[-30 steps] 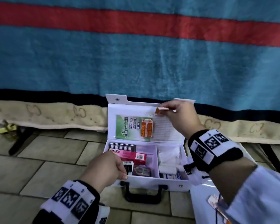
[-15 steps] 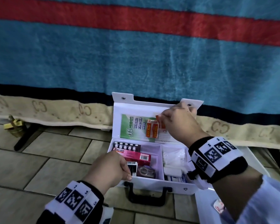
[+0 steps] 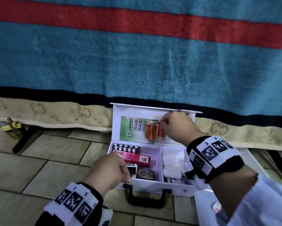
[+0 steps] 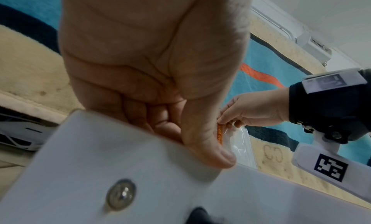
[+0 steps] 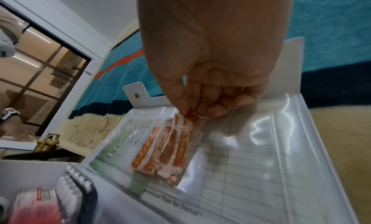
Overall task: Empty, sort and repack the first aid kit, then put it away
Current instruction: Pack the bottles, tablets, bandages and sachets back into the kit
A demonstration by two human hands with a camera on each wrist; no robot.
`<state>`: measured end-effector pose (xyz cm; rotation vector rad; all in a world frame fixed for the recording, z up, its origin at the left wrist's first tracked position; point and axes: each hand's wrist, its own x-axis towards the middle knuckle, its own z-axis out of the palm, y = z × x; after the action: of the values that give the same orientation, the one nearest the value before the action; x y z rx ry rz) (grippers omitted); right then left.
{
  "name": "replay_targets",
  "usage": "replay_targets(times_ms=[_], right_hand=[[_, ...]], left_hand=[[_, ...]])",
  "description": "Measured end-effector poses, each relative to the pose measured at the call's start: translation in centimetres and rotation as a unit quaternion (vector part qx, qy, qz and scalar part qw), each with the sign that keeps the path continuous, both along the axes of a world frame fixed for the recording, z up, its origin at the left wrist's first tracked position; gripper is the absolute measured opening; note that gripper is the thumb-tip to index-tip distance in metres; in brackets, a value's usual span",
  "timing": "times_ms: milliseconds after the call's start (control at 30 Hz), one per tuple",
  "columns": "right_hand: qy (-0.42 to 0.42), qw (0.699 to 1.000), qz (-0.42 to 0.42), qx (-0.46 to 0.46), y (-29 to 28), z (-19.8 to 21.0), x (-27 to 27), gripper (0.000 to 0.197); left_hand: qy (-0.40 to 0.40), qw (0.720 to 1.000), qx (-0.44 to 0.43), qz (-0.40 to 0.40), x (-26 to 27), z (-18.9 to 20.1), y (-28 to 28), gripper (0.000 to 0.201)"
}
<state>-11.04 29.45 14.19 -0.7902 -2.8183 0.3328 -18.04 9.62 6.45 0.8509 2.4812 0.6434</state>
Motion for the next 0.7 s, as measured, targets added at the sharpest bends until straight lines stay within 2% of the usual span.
replay_targets(times_ms=[233, 500, 600, 700], right_hand=[[0.022, 0.999, -0.006, -0.030, 0.1, 0.0, 0.2, 0.013], [0.039, 0.999, -0.005, -0.015, -0.2, 0.2, 0.9, 0.018], [0.075, 0.997, 0.001, -0.023, 0.0, 1.2, 2.9, 0.023], [0.114, 0.992, -0.010, -0.045, 0.9, 2.1, 6.8, 0.011]], left_hand=[[-0.006, 1.000, 0.002, 0.001, 0.0, 0.1, 0.0, 0.029], [-0.021, 1.000, 0.004, 0.002, 0.1, 0.4, 0.0, 0.029], [-0.024, 1.000, 0.003, -0.002, 0.0, 0.6, -0.1, 0.028], [-0.027, 1.000, -0.005, -0.008, 0.1, 1.1, -0.1, 0.027]])
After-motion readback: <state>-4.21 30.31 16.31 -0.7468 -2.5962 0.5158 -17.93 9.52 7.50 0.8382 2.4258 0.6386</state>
